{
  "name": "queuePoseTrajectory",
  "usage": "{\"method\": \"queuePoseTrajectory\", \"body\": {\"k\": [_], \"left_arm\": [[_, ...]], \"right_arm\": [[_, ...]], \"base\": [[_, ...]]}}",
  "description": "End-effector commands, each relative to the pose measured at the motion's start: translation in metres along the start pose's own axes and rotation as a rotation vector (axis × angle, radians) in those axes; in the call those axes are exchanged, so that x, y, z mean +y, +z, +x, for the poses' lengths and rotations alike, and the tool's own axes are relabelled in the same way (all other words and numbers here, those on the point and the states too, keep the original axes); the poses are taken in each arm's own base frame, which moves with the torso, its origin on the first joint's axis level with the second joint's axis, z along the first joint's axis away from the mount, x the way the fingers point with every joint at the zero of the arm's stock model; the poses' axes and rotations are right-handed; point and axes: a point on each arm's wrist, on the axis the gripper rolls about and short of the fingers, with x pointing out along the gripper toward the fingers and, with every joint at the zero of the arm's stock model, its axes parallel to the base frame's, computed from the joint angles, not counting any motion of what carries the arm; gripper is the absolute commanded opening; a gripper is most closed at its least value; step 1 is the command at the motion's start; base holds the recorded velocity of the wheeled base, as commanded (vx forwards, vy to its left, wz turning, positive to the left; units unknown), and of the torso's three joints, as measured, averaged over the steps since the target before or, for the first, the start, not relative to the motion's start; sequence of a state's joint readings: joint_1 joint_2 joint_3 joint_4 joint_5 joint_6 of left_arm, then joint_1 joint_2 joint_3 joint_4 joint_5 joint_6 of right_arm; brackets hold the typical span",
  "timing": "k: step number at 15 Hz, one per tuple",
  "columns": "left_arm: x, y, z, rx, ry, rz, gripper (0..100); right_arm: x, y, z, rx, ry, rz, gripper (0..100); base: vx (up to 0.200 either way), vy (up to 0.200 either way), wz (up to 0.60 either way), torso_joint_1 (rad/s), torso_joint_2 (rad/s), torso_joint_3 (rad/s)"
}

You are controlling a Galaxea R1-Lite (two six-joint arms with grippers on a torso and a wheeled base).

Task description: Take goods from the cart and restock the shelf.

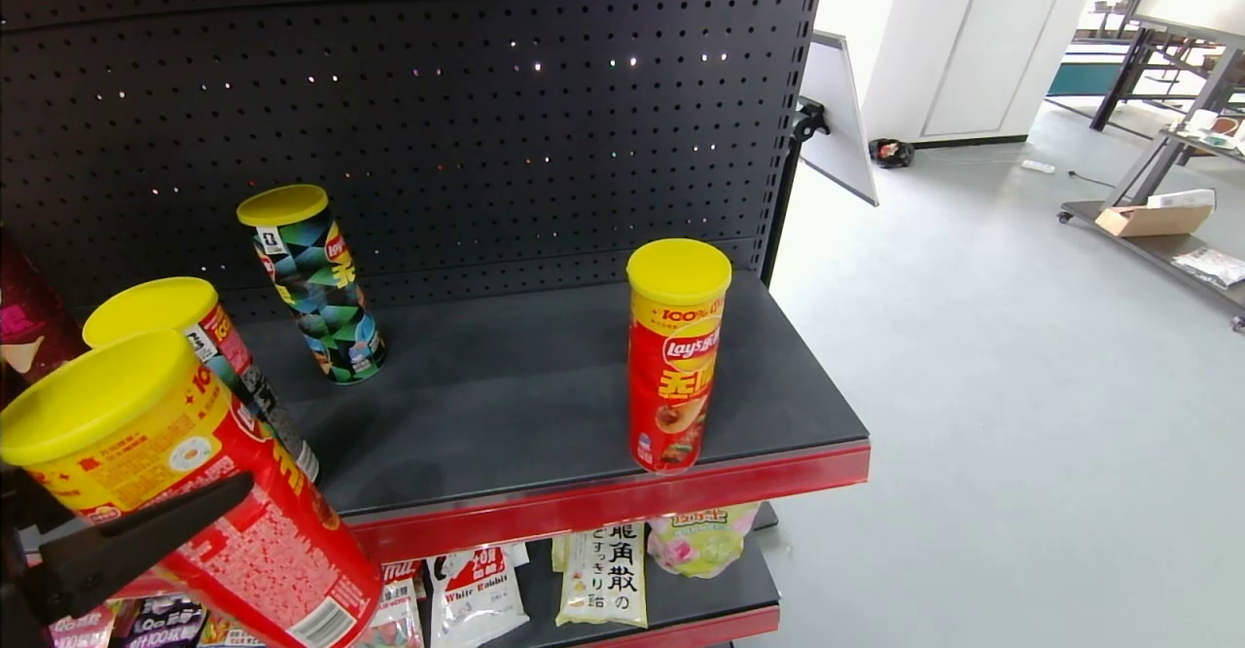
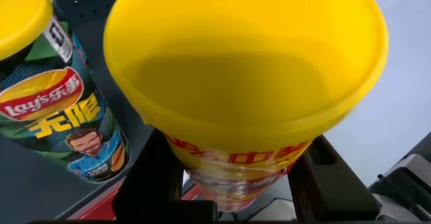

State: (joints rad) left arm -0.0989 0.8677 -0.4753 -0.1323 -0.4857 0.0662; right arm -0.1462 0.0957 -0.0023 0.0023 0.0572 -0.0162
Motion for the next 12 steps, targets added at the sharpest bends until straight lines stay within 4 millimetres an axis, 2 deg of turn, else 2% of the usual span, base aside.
{"method": "queuePoseTrajectory", "body": {"k": [1,5,10,12], "left_arm": [[0.003,0.003,0.006,0.015,-0.005,-0.006,0],[0.005,0.01,0.018,0.033,-0.04,-0.005,0],[0.019,0.02,0.06,0.016,-0.066,0.082,0],[0.015,0.033,0.077,0.008,-0.116,0.101,0]], "right_arm": [[0.0,-0.001,0.0,0.004,-0.009,0.029,100],[0.0,0.0,0.0,0.006,-0.011,0.026,100],[0.0,0.0,0.0,0.006,-0.011,0.026,100],[0.0,0.0,0.0,0.006,-0.011,0.026,100]], "base": [[0.0,0.0,0.0,0.0,0.0,0.0],[0.0,0.0,0.0,0.0,0.0,0.0],[0.0,0.0,0.0,0.0,0.0,0.0],[0.0,0.0,0.0,0.0,0.0,0.0]]}}
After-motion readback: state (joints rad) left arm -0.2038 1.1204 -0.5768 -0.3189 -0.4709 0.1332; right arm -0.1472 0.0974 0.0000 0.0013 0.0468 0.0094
